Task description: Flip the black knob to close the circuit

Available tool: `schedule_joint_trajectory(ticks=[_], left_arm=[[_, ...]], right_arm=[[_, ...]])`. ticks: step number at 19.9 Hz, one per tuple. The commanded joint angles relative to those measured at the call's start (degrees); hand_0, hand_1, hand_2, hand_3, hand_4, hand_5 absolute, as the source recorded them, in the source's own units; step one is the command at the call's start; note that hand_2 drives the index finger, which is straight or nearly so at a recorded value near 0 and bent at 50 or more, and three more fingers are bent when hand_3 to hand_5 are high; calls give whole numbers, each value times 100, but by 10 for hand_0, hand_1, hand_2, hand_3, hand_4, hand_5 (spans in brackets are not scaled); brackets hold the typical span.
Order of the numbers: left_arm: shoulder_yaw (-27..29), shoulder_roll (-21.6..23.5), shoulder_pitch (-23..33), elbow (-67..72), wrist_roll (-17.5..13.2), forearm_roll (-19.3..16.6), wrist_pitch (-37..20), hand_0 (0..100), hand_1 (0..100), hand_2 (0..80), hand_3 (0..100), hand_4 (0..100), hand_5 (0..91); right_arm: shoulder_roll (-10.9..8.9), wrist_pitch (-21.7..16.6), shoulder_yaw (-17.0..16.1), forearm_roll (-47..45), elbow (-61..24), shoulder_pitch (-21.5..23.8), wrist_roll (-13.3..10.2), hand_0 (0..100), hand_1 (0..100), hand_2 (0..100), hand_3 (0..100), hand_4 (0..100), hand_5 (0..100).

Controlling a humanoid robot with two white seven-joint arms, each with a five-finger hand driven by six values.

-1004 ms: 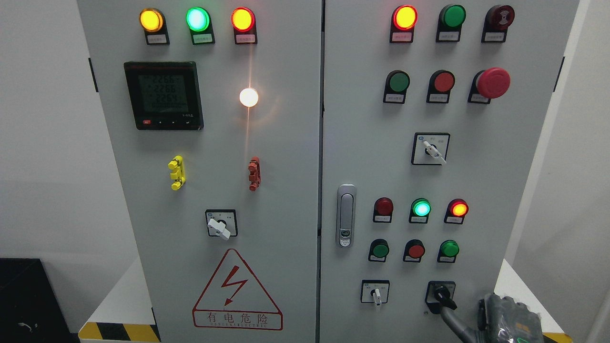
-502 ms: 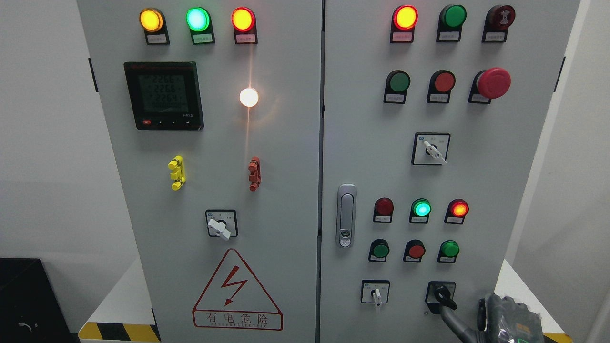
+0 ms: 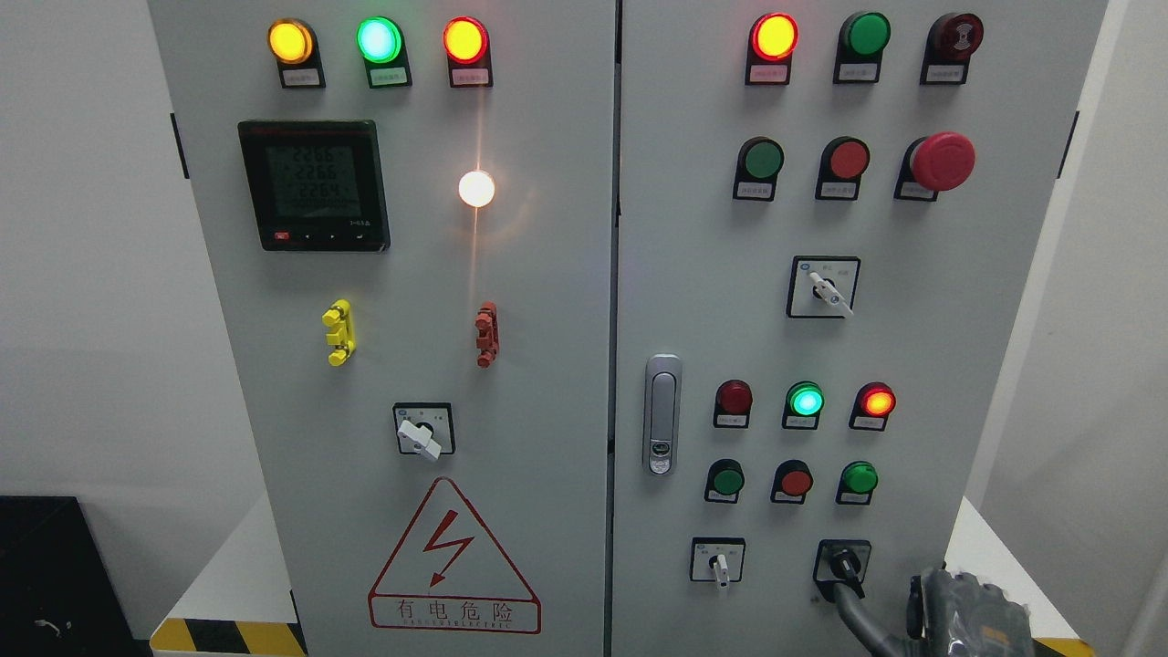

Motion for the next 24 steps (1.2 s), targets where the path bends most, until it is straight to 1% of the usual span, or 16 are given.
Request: schedule_joint_trajectory(ticks=[1,4,5,7,8,11,14,16,18,19,20,24], left_arm=[[0,1,35,0,4,0,2,120,556,0,0,0,0],[0,1,35,0,4,0,2,120,556,0,0,0,0],[0,1,35,0,4,0,2,120,556,0,0,0,0],[0,1,35,0,4,0,2,120,556,0,0,0,0],[0,1,35,0,4,0,2,120,556,0,0,0,0],[0,1,35,0,4,0,2,120,556,0,0,0,0],[0,-8,35,0,4,0,2,120,556,0,0,0,0],[0,1,35,0,4,0,2,120,556,0,0,0,0],[0,1,35,0,4,0,2,120,556,0,0,0,0],[0,1,35,0,4,0,2,120,556,0,0,0,0],[0,1,35,0,-5,0,2,120,556,0,0,0,0],[0,1,35,0,4,0,2,120,556,0,0,0,0]], right_arm=[[19,-35,306,-57,23,99,81,0,0,913,1000,972,986],[19,-131,368,-180,6,178,64,0,0,912,1000,972,985],[19,-193,368,-180,-21,196,3,0,0,912,1000,971,984],[19,-281,377,-198,-47,214,-190,0,0,909,1000,968,983],[19,-308,412,-268,-126,275,-217,0,0,908,1000,967,982],[19,-299,596,-803,-477,634,-244,0,0,901,1000,962,979],[19,-299,605,-1067,-732,890,-428,0,0,879,1000,951,970],[19,-308,640,-1427,-908,1118,-490,0,0,843,1000,934,949],[11,-308,728,-1822,-1092,1346,-534,0,14,772,1000,893,892],[11,-308,807,-2068,-1172,1426,-621,0,19,754,991,879,859],[11,-308,860,-2340,-1251,1487,-726,0,30,709,961,848,808],[-7,-308,1027,-3535,-1585,1804,-1026,0,54,608,850,778,710]])
